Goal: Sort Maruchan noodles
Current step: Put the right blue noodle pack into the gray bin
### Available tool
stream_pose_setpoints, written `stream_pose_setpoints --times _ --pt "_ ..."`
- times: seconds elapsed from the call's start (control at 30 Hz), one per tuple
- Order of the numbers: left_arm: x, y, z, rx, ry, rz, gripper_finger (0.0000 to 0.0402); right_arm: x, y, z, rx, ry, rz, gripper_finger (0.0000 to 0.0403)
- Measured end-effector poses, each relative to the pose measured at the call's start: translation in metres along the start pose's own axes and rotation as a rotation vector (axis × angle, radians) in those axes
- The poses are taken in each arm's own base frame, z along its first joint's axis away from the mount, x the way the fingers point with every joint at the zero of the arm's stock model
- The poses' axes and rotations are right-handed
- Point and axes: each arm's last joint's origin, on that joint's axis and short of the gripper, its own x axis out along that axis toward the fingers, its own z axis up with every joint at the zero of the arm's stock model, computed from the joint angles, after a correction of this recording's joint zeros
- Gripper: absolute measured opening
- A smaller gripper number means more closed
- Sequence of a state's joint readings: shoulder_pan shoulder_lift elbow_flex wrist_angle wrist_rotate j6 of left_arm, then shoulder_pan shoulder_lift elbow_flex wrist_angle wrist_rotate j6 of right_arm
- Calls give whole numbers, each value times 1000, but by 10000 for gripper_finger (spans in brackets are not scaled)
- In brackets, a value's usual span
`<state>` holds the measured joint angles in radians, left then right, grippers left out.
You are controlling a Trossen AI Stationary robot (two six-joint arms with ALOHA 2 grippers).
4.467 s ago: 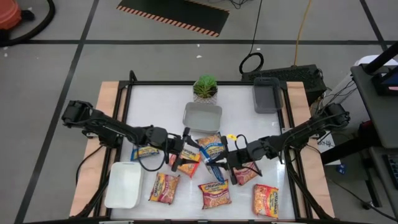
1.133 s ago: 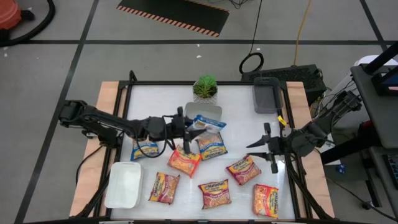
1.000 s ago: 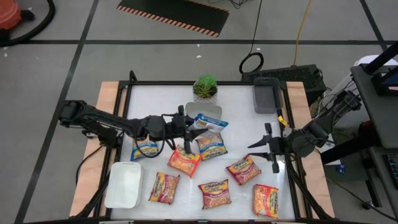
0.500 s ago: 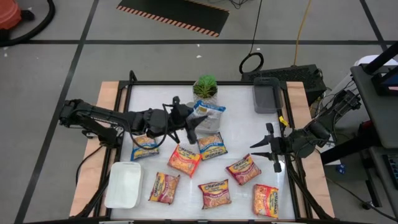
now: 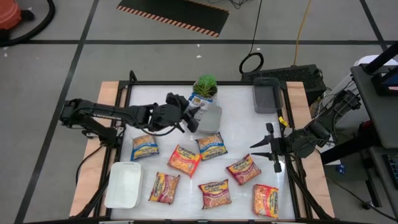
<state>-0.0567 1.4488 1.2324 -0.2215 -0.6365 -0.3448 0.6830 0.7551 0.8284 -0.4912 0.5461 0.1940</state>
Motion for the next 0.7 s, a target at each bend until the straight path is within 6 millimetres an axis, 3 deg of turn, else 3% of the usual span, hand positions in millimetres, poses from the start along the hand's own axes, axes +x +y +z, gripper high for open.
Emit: stream_pose_setpoints --times 0.3,0.43,0.7 --pt "19 1 -13 -19 51 45 141 0 0 0 -4 0 0 102" --pt "21 2 -8 -64 26 48 141 0 0 0 -5 0 0 102" --pt "16 13 32 -75 30 99 141 0 0 0 -32 -1 -2 102"
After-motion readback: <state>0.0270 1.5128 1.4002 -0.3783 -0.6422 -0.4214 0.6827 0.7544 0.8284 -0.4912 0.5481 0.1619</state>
